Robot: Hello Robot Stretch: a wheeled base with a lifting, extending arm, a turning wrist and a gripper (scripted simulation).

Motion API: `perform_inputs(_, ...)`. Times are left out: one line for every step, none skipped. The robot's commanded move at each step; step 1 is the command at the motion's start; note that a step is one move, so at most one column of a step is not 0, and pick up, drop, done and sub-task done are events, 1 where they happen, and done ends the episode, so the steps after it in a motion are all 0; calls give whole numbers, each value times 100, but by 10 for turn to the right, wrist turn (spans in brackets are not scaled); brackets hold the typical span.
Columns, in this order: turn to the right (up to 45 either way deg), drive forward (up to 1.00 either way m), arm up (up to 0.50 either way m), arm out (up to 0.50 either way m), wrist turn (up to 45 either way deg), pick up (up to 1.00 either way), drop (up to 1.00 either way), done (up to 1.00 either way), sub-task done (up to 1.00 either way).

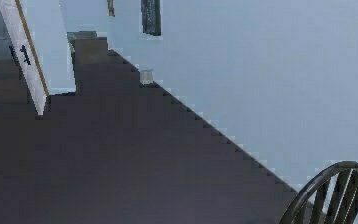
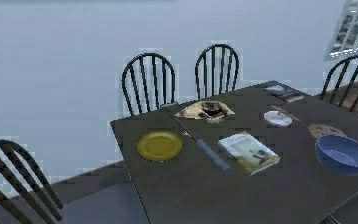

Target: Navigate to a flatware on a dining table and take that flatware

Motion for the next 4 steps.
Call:
perform_inputs(0,0,50,0,0,0,0,0,0)
perform_inputs(0,0,34,0,0,0,0,0,0)
perform_inputs(0,0,0,38,0,0,0,0,0)
perform_inputs(0,0,0,0,450,0,0,0,0)
